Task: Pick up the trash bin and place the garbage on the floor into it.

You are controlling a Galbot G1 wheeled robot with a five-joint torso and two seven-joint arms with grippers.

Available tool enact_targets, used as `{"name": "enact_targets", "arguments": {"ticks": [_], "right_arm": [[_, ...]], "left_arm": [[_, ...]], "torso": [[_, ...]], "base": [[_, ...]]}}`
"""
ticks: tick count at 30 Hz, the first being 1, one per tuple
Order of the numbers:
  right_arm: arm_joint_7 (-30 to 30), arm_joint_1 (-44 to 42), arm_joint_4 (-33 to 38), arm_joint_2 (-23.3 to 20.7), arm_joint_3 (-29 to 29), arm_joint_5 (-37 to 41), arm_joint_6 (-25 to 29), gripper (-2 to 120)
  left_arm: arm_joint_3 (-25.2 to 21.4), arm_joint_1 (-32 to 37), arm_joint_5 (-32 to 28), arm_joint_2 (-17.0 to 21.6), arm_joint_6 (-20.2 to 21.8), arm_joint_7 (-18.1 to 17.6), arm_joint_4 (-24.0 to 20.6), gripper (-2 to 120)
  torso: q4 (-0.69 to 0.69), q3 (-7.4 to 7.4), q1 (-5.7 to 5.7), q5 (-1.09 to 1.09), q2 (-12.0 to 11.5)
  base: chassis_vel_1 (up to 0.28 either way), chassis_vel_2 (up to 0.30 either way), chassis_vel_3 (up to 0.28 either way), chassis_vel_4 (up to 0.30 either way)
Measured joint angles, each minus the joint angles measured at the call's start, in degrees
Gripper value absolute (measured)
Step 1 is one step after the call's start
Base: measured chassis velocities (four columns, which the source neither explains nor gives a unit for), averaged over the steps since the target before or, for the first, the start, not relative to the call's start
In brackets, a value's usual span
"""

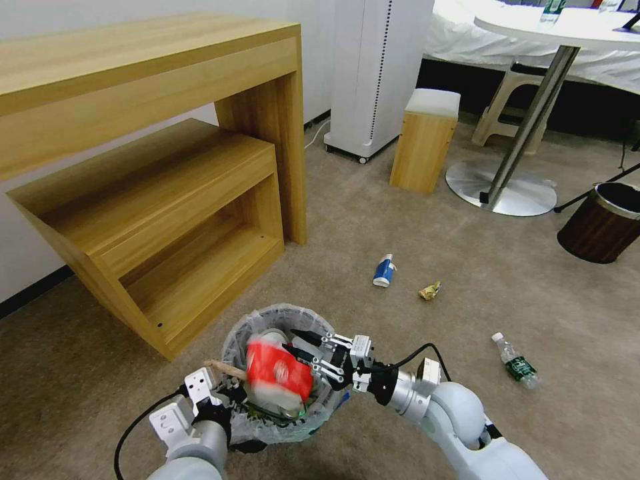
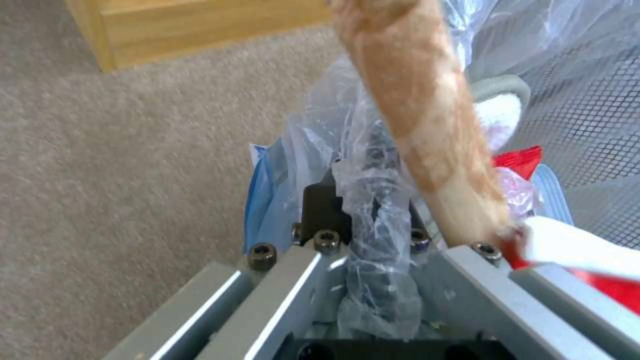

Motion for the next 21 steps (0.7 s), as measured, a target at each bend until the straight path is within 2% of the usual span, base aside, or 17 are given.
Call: {"name": "enact_targets", "arguments": {"ticks": [1, 2, 3, 6, 7, 9, 11, 12, 14, 21], "right_arm": [[2.6, -0.2, 0.7, 0.0, 0.8, 0.2, 0.5, 57], [7.6, -0.4, 1.7, 0.5, 2.8, 0.1, 1.0, 62], [7.6, -0.4, 1.7, 0.5, 2.8, 0.1, 1.0, 62], [17.4, -0.2, 1.4, 3.0, 9.0, -3.3, 4.5, 76], [17.4, -0.2, 1.4, 3.0, 9.0, -3.3, 4.5, 76], [24.5, -0.9, 0.5, 4.2, 12.8, -5.5, 7.2, 86], [30.5, -2.6, 0.6, 4.5, 15.8, -4.6, 7.3, 95], [30.5, -2.6, 0.6, 4.5, 15.8, -4.6, 7.3, 95], [33.8, -4.6, 0.5, 5.1, 20.3, -4.1, 7.9, 99], [34.0, -8.6, -0.1, 7.2, 29.5, -6.0, 12.6, 100]], "left_arm": [[-0.8, -0.2, 0.0, 0.0, 0.0, 0.0, 0.0, 1], [-2.0, -0.6, 0.4, 0.2, -0.1, 0.1, 0.0, 1], [-2.0, -0.6, 0.4, 0.2, -0.1, 0.1, 0.0, 1], [-4.2, -1.1, 3.6, 0.7, -1.3, 0.1, -0.1, 1], [-4.2, -1.1, 3.6, 0.7, -1.3, 0.1, -0.1, 1], [-4.7, -0.7, 5.0, 1.0, -1.6, 0.2, -0.7, 1], [-5.0, -0.4, 5.1, 1.4, -1.6, 0.3, -1.3, 1], [-5.0, -0.4, 5.1, 1.4, -1.6, 0.3, -1.3, 1], [-5.4, -0.3, 5.4, 1.6, -2.0, 0.4, -1.6, 1], [-5.8, -0.5, 6.3, 2.0, -4.1, -0.2, -1.3, 1]], "torso": [[0.00, 0.00, 0.00, 0.00, 0.0], [0.00, 0.00, 0.00, -0.01, 0.0], [0.00, 0.00, 0.00, -0.01, 0.0], [0.01, 0.00, 0.00, 0.00, 0.0], [0.01, 0.00, 0.00, 0.00, 0.0], [0.02, 0.00, 0.00, 0.01, 0.0], [0.00, 0.00, 0.00, 0.00, 0.0], [0.00, 0.00, 0.00, 0.00, 0.0], [-0.01, 0.00, 0.00, 0.01, 0.0], [-0.01, 0.00, 0.00, -0.01, 0.0]], "base": [[0.000, 0.000, 0.000, 0.000], [0.000, 0.000, 0.000, 0.000], [0.000, 0.000, 0.000, 0.000], [0.000, 0.000, 0.000, 0.000], [0.000, 0.000, 0.000, 0.000], [0.000, 0.000, 0.000, 0.000], [0.000, 0.000, 0.000, 0.000], [0.000, 0.000, 0.000, 0.000], [0.000, 0.000, 0.000, 0.000], [0.000, 0.000, 0.000, 0.000]]}}
